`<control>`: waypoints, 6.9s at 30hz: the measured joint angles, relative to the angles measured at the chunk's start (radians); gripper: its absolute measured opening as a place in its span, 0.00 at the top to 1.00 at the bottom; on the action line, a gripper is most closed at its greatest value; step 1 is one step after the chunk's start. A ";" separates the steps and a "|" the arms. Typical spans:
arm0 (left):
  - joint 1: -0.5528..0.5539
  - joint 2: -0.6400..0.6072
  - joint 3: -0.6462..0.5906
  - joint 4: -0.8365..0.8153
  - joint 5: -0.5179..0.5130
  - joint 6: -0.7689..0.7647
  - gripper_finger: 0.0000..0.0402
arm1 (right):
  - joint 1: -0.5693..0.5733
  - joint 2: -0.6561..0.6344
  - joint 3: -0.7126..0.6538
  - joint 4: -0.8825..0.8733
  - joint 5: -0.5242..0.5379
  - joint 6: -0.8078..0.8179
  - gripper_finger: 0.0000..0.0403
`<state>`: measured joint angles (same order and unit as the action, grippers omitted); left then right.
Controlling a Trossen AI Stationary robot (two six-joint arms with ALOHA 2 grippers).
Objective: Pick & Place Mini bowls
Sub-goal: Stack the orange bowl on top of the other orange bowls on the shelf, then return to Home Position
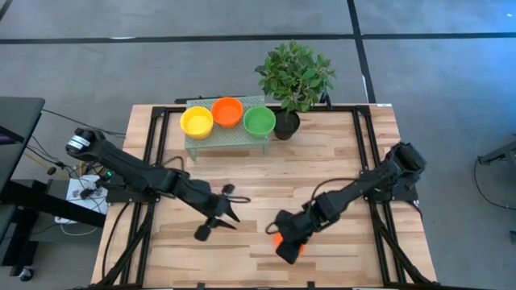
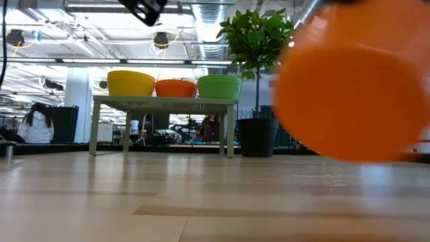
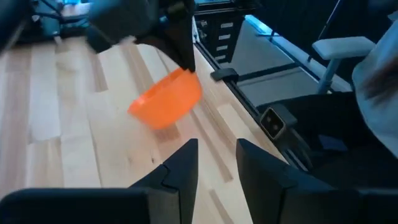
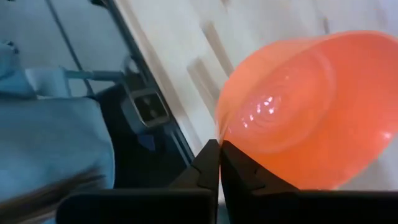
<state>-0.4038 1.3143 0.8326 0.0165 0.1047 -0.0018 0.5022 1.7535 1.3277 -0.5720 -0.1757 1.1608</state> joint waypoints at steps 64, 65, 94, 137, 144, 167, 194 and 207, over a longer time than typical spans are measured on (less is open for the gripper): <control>0.020 0.215 0.000 0.187 -0.005 0.004 0.98 | -0.166 -0.032 0.116 0.029 -0.017 -0.702 0.87; 0.010 0.210 0.000 0.174 -0.015 -0.002 0.98 | -0.158 -0.045 0.116 0.005 0.023 -0.714 0.87; 0.610 -0.188 0.265 -0.507 -0.320 0.264 0.97 | -0.250 -0.458 -0.550 0.122 0.649 -0.567 0.87; 0.882 0.026 0.263 -0.414 -0.137 0.283 0.90 | -0.342 -0.459 -0.565 0.139 0.645 -0.594 0.87; 0.856 0.026 0.263 -0.398 -0.138 0.285 0.77 | -0.342 -0.459 -0.565 0.139 0.645 -0.594 0.87; 0.328 -0.651 -0.064 -0.458 -0.474 -0.059 0.74 | -0.385 -0.506 -0.522 0.032 0.605 -0.758 0.87; 0.257 -1.160 -0.638 -0.039 -0.298 -0.057 0.73 | -0.249 -1.432 -0.992 0.547 0.300 -1.059 0.87; 0.258 -1.237 -0.727 0.007 -0.287 -0.056 0.73 | -0.248 -1.750 -1.172 0.499 0.272 -1.074 0.87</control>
<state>-0.1459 0.0777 0.1056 0.0238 -0.1822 -0.0574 0.2546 0.0031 0.1554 -0.0728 0.0964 0.0869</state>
